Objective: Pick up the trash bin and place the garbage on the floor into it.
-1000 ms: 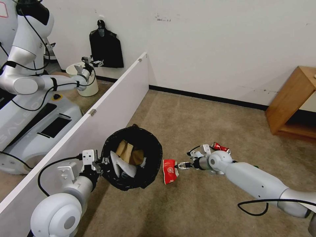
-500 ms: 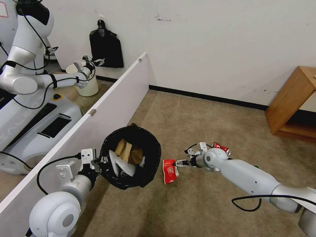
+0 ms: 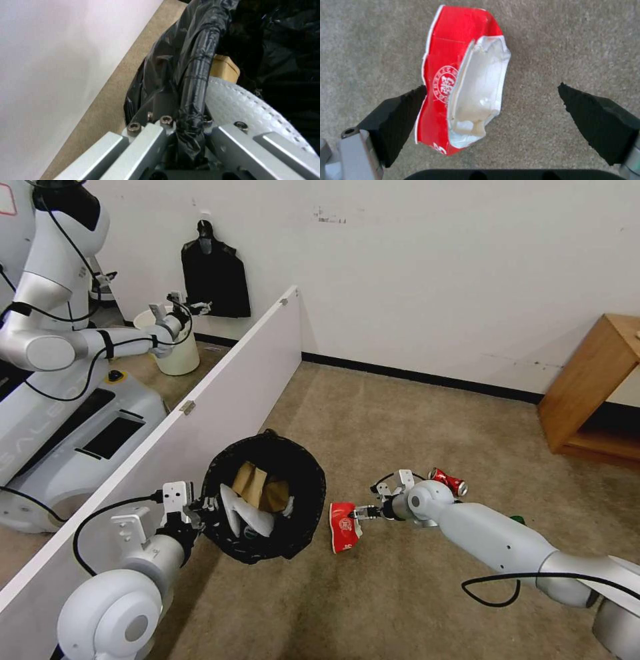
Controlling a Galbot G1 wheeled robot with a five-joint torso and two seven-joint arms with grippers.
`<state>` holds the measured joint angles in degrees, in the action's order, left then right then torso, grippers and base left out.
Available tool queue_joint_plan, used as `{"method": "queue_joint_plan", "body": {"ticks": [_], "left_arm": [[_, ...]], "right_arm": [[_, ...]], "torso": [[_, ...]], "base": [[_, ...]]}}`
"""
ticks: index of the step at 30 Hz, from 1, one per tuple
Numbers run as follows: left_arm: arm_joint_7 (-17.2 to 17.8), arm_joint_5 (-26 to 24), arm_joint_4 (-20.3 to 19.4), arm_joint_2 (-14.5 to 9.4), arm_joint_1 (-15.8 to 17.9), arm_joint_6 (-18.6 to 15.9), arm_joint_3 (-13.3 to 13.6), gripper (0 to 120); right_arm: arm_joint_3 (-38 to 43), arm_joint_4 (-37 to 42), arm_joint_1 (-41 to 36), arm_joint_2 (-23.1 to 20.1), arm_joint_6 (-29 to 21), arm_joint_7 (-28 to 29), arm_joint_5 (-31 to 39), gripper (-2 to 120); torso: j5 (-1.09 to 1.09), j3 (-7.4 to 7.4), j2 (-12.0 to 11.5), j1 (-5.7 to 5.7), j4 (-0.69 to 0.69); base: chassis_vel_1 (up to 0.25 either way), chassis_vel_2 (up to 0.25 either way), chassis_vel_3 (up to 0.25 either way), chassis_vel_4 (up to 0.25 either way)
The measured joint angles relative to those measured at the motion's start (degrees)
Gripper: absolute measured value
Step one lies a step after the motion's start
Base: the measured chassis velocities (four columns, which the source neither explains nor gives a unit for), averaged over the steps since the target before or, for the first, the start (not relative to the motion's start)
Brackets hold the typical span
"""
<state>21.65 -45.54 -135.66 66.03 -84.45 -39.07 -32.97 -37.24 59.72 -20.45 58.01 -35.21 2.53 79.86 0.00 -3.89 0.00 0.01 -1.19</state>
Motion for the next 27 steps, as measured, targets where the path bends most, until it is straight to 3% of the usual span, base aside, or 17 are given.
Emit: {"method": "queue_joint_plan", "body": {"ticks": [23, 27], "left_arm": [[-0.13, 0.89, -0.42, 1.5, -0.87, 0.11, 0.16, 0], [-0.15, 1.08, -0.52, 1.7, -0.94, 0.13, 0.19, 0]], "right_arm": [[0.38, -4.71, -0.39, 4.23, 1.81, -0.89, -2.11, 100], [0.4, -4.78, -0.55, 4.07, 1.89, -0.95, -2.18, 94]], "torso": [[0.0, 0.0, 0.0, 0.0, 0.0], [0.0, 0.0, 0.0, 0.0, 0.0]], "base": [[0.0, 0.0, 0.0, 0.0], [0.0, 0.0, 0.0, 0.0]]}}
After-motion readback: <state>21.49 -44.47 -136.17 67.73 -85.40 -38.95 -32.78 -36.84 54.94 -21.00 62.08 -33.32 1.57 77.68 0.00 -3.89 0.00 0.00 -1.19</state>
